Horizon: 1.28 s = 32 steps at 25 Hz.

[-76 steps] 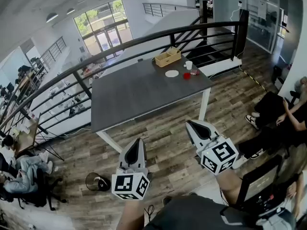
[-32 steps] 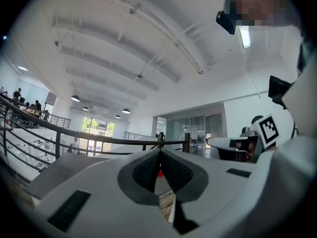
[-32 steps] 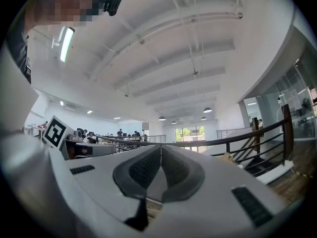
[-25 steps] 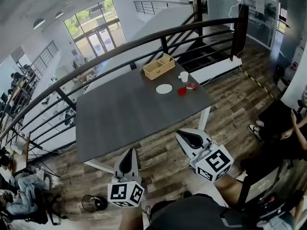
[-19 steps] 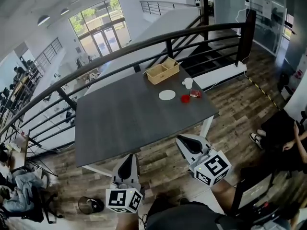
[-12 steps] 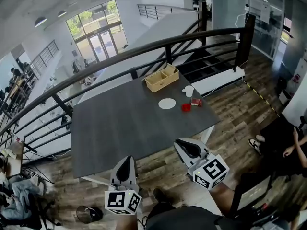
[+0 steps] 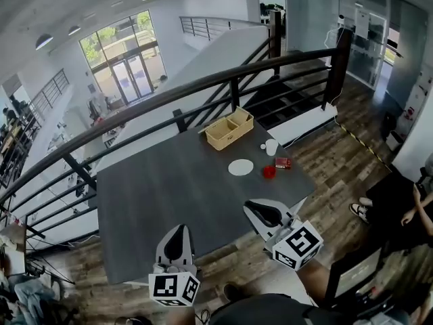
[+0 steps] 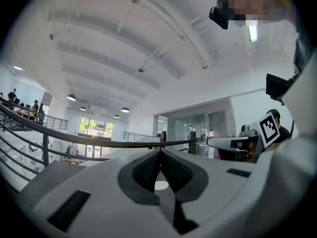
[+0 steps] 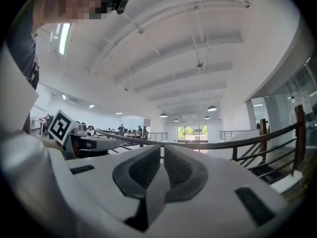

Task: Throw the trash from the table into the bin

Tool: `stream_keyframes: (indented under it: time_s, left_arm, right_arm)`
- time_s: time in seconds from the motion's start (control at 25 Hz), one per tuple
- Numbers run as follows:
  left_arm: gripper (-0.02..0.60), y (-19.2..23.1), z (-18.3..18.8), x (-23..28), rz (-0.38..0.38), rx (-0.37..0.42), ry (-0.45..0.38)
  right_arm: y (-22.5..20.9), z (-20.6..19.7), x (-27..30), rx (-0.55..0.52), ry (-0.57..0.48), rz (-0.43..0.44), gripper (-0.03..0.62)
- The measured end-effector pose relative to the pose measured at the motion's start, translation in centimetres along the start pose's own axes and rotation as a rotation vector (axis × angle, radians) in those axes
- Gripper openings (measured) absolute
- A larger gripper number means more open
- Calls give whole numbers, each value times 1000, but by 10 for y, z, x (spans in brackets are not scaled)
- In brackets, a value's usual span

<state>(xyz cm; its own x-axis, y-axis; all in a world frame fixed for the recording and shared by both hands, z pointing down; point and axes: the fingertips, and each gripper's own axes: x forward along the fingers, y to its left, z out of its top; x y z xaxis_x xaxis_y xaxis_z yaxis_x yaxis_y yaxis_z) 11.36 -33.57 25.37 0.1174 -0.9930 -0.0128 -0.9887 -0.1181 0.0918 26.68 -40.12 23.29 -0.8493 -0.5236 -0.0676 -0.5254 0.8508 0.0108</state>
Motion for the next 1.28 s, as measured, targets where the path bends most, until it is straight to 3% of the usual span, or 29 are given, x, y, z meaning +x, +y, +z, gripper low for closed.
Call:
stream_keyframes:
  time_s: [0.36,0.76,1.04,1.16,1.28]
  left_arm:
    - [9,50,-10,41,-32,-56,15]
    - [9,74,-24,111,4,-72,44]
    - [9,70,-39,181,-19,-50,99]
    - [9,71,-58,210,-27,-40,134]
    - [9,78,-94,231,-1,-78,202]
  right_arm:
    - [-22,-12,61,-4,30,-53,28]
    - [-85,-43,121,38,88,17,212]
    - [-162,-71,155,23,154,19,276]
    - [-196,-94,169,18,207,16,297]
    - [-223,-132,179,45,289,46,351]
